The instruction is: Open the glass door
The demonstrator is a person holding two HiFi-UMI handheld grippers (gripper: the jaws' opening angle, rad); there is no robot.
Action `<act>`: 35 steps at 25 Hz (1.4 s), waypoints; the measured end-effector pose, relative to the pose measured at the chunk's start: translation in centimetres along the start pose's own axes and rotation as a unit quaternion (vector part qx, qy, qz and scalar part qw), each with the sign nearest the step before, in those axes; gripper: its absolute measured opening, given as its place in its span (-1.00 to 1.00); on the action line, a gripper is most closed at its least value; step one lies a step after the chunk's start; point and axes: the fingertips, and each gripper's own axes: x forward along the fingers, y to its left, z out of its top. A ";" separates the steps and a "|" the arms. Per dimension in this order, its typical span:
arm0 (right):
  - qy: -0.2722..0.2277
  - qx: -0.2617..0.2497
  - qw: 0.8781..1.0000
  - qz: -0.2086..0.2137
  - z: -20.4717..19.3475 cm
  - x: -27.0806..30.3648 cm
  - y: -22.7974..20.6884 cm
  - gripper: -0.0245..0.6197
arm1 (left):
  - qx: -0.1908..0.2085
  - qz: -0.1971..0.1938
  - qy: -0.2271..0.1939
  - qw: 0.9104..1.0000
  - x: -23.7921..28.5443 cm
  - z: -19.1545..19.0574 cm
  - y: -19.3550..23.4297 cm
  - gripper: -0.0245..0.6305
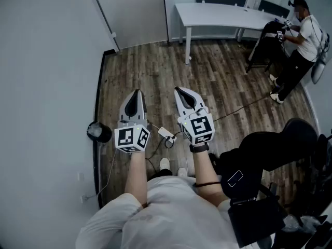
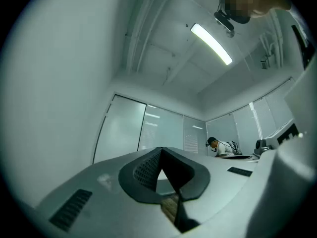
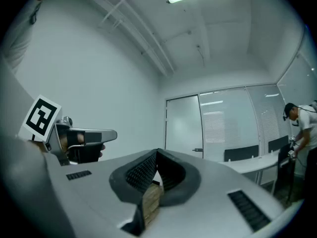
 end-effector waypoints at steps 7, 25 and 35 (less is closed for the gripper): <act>0.004 0.032 0.999 0.027 0.0 3.4 1.1 -0.91 | 0.024 -0.003 0.008 1.000 2.3 0.0 2.5 -0.92; 0.015 0.039 0.999 0.021 0.2 14.9 3.0 -0.91 | 0.017 -0.037 0.025 0.999 5.6 -1.5 14.8 -0.92; 0.046 0.038 0.998 0.020 -2.7 20.1 1.6 -0.91 | -0.018 -0.050 0.034 0.998 10.2 -4.8 18.4 -0.92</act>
